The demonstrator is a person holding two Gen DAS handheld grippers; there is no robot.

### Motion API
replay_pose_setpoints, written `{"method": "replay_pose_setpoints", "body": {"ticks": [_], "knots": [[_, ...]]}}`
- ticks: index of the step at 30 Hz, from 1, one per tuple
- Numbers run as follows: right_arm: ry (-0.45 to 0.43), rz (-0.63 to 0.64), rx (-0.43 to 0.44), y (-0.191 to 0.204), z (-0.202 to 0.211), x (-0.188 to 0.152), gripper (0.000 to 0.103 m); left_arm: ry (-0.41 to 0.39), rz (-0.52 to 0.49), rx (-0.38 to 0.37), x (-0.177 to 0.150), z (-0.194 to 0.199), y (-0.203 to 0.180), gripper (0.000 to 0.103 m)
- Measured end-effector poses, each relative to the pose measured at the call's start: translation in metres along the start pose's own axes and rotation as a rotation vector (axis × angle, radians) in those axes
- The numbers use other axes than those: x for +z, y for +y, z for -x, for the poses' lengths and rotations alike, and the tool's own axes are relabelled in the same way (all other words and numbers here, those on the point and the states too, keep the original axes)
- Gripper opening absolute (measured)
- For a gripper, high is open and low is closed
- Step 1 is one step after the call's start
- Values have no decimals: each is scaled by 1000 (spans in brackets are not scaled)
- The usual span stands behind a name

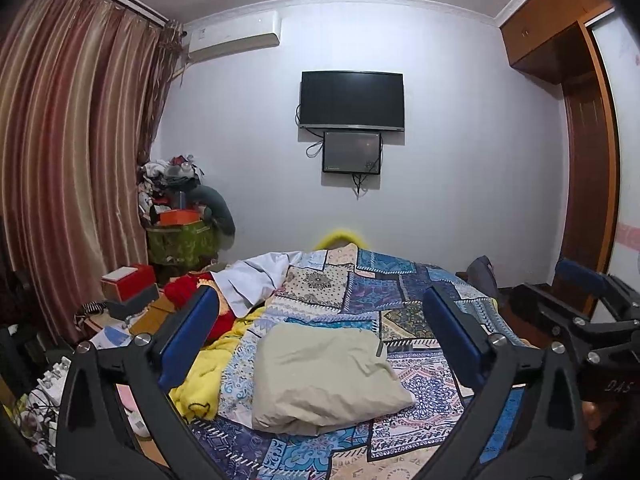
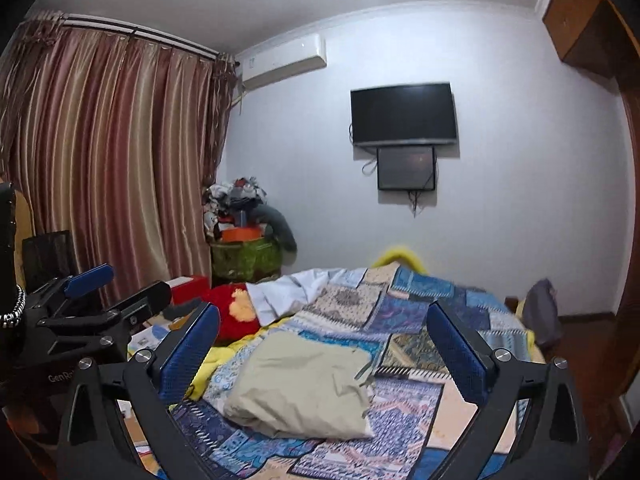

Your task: Fold large clothes

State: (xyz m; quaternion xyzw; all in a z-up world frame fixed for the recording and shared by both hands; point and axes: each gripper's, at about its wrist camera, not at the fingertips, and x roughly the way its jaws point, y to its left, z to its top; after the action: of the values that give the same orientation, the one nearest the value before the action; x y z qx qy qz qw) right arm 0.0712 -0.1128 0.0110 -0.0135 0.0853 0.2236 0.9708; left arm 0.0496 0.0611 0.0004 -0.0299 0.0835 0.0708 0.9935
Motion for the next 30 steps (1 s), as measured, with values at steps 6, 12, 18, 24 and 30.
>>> {"method": "replay_pose_setpoints", "body": {"ticks": [6,12,18,24,30], "knots": [[37,-39,4,-10,-6,-5,103,4,1,-4,-2,1,1,103],[40,-43,8,-15,-7,-4,103,5,-4,-1,-3,0,1,103],[50,-34,11,-12,-9,-3,103,6,-5,1,-4,1,0,103],[53,-20,11,-9,-10,-3,103,15,5,-6,-6,-1,3,103],[53,-20,11,-8,-12,-3,103,18,17,-9,-5,-3,5,103]]}}
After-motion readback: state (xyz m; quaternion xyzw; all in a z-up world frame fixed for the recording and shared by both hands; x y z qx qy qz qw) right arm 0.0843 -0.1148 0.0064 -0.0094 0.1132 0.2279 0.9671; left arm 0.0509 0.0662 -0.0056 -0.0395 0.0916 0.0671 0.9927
